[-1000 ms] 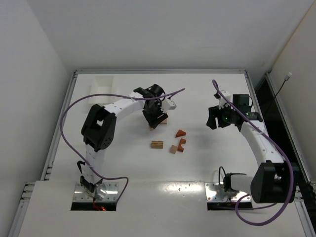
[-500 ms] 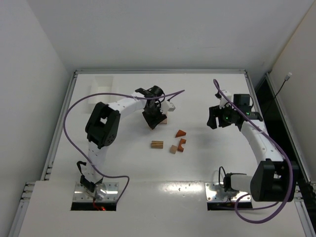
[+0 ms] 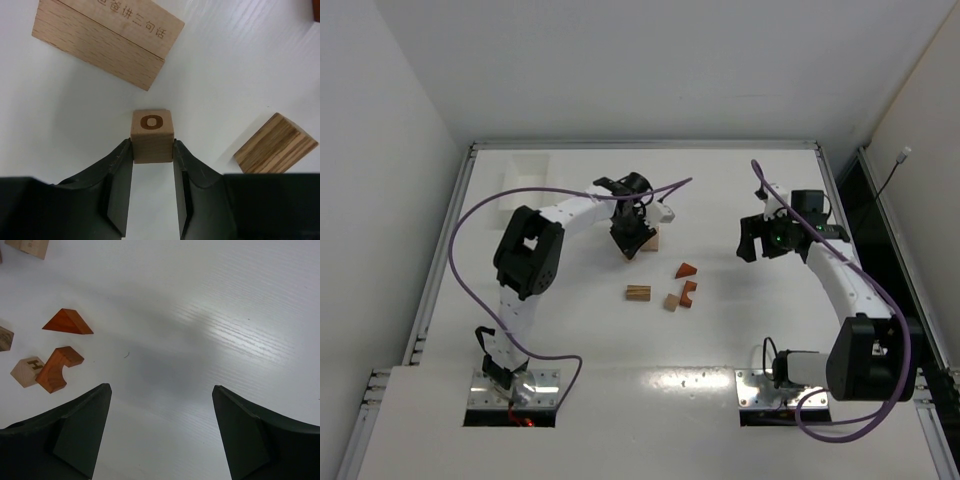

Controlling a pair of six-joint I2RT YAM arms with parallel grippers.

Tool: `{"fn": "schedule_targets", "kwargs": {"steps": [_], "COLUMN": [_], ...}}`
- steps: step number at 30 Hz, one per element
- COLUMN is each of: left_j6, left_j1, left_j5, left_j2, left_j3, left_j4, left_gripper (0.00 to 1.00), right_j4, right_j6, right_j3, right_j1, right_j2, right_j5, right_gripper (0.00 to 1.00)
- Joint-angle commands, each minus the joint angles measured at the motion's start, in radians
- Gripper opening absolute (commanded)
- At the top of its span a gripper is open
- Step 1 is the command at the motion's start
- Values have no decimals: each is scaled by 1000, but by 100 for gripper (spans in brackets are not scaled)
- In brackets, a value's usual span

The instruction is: Build the wood block tower

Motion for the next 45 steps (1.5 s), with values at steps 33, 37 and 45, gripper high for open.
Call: {"fn": "schedule_targets", "kwargs": {"steps": [33,37,45], "left_j6": [-941,-959,-949], "left_j1": [-7,-7,-7], "left_j5": [-272,-234,-223], "left_j2": [89,99,128], "left_j3": [402,402,411], "left_j4": [-32,-22,-13], "left_gripper": [0,0,0], "right_j4": [93,102,102], "right_j6": [316,316,316], "right_j3": [44,44,53], "right_j1": [6,6,6], "right_j2": [28,37,46], "right_j5": [-76,-85,-85], "right_gripper": [80,80,80]}}
